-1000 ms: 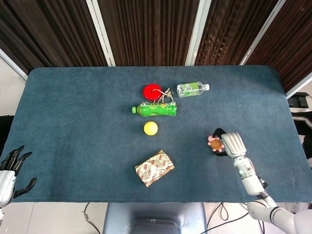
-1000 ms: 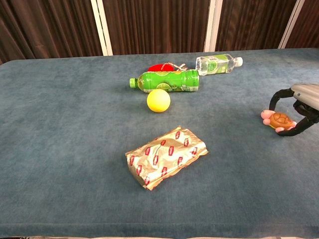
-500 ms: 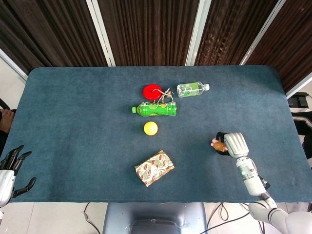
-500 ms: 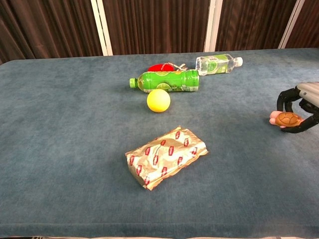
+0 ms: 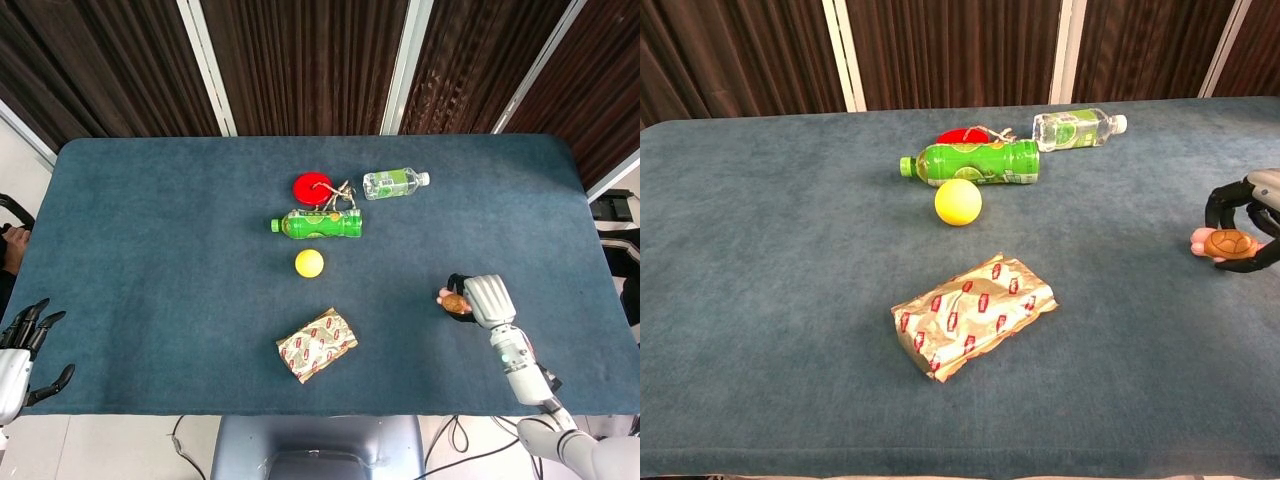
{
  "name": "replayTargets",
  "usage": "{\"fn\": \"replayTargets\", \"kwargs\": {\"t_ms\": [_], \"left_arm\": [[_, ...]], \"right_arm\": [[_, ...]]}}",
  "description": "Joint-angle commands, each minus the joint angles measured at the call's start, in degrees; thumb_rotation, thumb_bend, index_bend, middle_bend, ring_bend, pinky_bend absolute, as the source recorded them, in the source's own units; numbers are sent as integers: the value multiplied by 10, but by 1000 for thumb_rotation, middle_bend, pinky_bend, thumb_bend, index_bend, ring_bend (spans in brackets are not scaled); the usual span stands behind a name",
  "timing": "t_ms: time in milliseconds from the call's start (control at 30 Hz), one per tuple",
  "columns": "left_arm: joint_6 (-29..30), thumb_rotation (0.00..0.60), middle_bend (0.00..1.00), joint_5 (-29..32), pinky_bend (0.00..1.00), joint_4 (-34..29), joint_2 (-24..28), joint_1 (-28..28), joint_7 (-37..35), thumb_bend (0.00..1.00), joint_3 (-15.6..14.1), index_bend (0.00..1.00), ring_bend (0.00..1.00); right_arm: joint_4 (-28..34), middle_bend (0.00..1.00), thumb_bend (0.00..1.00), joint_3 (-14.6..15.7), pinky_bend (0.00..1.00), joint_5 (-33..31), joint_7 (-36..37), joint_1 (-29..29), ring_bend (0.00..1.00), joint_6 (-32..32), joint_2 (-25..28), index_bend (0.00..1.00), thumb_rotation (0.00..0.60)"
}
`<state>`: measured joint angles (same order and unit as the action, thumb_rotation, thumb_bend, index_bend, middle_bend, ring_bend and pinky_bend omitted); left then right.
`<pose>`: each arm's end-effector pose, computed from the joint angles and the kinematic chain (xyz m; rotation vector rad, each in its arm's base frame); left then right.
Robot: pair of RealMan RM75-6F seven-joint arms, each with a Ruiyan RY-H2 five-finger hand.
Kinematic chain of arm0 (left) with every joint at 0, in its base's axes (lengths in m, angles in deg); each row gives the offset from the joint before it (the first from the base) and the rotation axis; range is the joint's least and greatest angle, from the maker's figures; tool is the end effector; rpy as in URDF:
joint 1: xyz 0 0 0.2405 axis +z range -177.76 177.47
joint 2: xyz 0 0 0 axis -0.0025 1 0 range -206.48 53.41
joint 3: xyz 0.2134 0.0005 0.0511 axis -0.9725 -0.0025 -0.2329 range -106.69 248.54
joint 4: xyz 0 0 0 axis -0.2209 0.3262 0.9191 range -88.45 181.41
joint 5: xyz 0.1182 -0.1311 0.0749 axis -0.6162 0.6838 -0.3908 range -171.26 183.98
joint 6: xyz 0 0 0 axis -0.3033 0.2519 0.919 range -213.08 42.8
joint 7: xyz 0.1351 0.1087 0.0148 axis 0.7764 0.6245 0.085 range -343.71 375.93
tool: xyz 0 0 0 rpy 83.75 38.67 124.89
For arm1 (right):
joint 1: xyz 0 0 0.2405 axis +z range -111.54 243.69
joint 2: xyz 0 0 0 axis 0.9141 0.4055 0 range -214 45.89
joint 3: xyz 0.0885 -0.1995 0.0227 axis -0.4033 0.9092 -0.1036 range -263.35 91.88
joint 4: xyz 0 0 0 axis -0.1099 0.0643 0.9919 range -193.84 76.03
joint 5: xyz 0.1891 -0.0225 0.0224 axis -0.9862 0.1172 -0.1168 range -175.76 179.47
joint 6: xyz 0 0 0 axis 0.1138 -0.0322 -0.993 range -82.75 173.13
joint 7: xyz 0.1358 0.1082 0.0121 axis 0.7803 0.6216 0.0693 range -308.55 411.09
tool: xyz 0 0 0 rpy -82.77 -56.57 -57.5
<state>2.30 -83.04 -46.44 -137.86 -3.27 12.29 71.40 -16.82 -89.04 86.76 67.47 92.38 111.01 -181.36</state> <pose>-0.2702 0.1904 0.1682 -1.4076 -0.9205 -0.9349 -0.2850 -0.3277 0.0314 1.6272 -0.9189 0.8860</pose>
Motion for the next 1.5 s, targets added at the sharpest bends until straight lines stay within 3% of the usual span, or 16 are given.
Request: {"fn": "replayTargets", "kwargs": {"t_ms": [33, 133, 200, 400, 600, 800, 933, 1500], "left_arm": [[0, 600, 1, 0, 210, 0, 0, 0, 0, 292, 0, 165, 25], [0, 600, 1, -1, 210, 0, 0, 0, 0, 291, 0, 165, 25], [-1, 600, 1, -1, 210, 0, 0, -1, 0, 292, 0, 165, 25], [-2, 600, 1, 1, 210, -1, 0, -1, -2, 292, 0, 165, 26], [1, 600, 2, 1, 211, -2, 3, 1, -4, 292, 0, 165, 27], [8, 600, 2, 0, 212, -2, 1, 4, -1, 292, 1, 165, 27], [10, 600, 2, 0, 212, -3, 0, 4, 1, 292, 3, 164, 27], [8, 600, 2, 4, 212, -6, -2, 4, 14, 292, 3, 164, 27]], "right_arm": [[63, 330, 182, 14, 891, 1, -13, -9, 485, -20, 47, 231, 600], [120, 193, 131, 19, 765, -3, -28, -16, 302, -28, 84, 62, 600], [154, 122, 112, 21, 693, -6, -39, -20, 207, -29, 107, 8, 600], [272, 27, 86, 21, 483, -20, -85, -46, 54, -6, 190, 0, 600], [388, 23, 85, 7, 342, -16, -103, -119, 50, 136, 255, 0, 600], [419, 25, 85, 26, 313, 15, -157, -200, 83, 266, 288, 0, 600], [433, 25, 85, 24, 282, 5, -171, -240, 67, 313, 295, 4, 600], [415, 26, 85, 12, 268, -12, -145, -250, 66, 267, 288, 93, 600]]}}
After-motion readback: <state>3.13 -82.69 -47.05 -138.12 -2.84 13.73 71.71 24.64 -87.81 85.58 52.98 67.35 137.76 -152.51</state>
